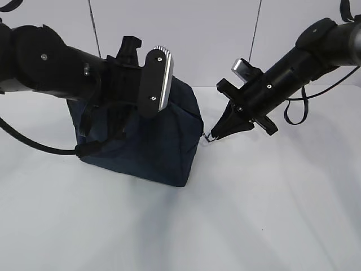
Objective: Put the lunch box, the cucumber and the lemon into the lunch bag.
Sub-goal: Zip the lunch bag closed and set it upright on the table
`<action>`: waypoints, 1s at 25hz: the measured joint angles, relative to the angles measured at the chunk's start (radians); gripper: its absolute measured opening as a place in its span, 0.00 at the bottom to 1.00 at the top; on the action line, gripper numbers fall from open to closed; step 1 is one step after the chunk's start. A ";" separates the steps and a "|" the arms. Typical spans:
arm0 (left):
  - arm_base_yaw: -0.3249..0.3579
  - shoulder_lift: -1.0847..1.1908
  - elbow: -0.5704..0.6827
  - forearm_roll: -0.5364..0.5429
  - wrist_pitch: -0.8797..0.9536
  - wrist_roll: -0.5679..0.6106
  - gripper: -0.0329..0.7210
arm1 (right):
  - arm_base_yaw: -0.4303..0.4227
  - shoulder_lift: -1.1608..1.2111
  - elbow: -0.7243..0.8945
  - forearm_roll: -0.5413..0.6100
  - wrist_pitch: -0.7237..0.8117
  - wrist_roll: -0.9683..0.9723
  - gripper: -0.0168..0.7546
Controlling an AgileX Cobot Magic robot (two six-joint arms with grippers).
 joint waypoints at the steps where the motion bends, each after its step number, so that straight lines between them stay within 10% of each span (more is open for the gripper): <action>1: 0.000 0.000 0.000 -0.002 0.000 0.000 0.03 | 0.000 0.000 0.000 0.002 0.000 -0.005 0.03; 25: 0.006 0.000 0.000 -0.081 -0.010 0.002 0.03 | 0.000 0.049 -0.062 0.169 -0.013 -0.317 0.14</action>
